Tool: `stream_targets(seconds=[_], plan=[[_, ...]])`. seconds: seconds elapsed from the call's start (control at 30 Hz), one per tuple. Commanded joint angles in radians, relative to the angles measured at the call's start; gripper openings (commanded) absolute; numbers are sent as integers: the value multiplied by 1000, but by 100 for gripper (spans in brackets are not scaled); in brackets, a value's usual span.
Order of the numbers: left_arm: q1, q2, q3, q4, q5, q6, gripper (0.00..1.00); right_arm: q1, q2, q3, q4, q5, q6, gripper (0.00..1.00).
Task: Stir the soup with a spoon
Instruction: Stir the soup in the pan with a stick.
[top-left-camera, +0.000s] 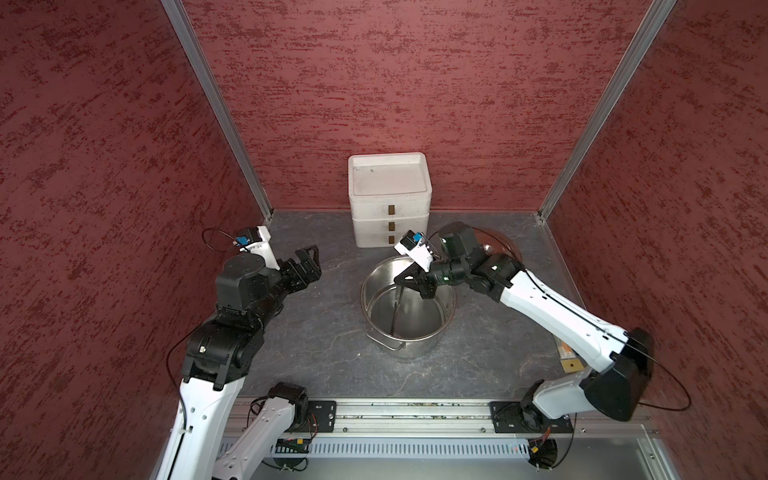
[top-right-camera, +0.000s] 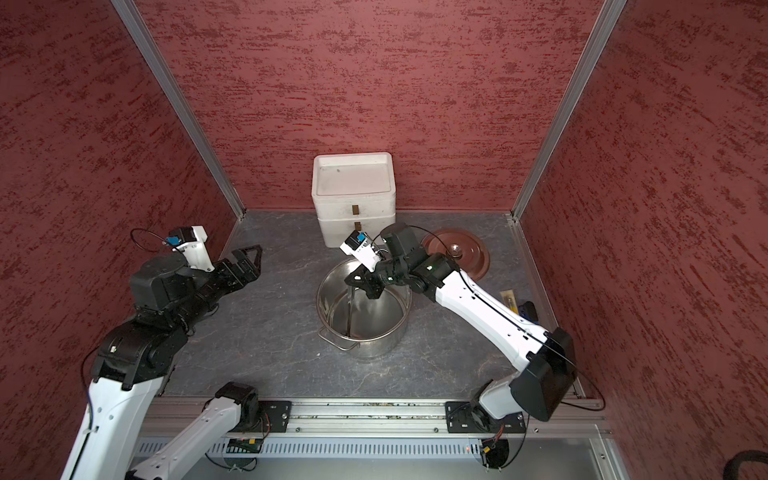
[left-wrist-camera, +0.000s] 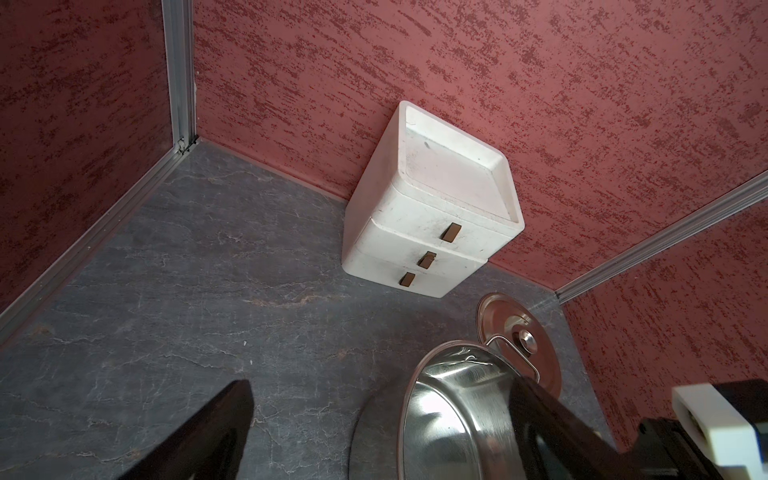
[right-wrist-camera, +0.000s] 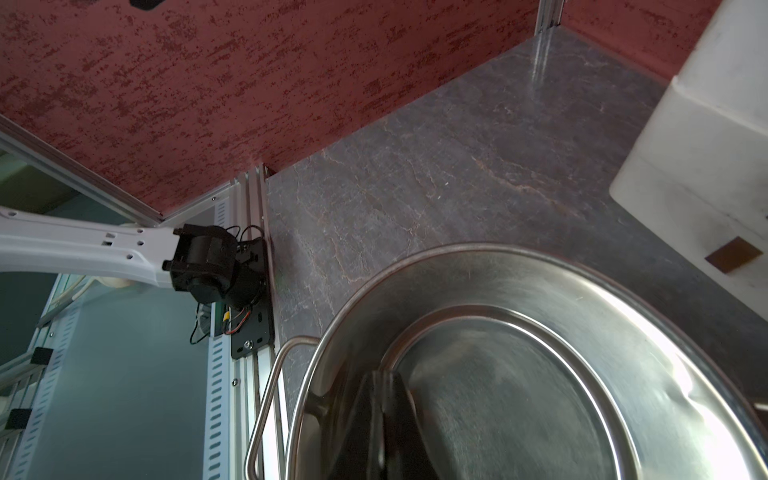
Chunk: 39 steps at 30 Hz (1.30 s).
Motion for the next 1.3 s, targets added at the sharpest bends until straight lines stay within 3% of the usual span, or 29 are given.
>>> stream_targets(seconds=[0.0, 0.2, 0.4, 0.63, 0.87, 1.07, 1.27], plan=[[5, -6, 5, 10, -13, 16, 100, 3, 95, 108, 89, 60, -9, 0], [6, -11, 12, 6, -26, 22, 100, -19, 227, 259, 81, 165, -51, 0], [6, -23, 10, -3, -39, 26, 100, -82, 250, 309, 61, 242, -67, 0], [5, -16, 8, 6, -43, 36, 100, -173, 108, 191, 31, 327, -91, 0], [6, 4, 7, 24, -24, 40, 100, -213, -93, 36, -114, 402, -144, 0], [6, 16, 2, 29, -6, 36, 100, -202, -266, -91, -234, 247, -118, 0], [6, 23, 4, 36, 2, 34, 100, -90, -328, -142, -235, 88, -69, 0]])
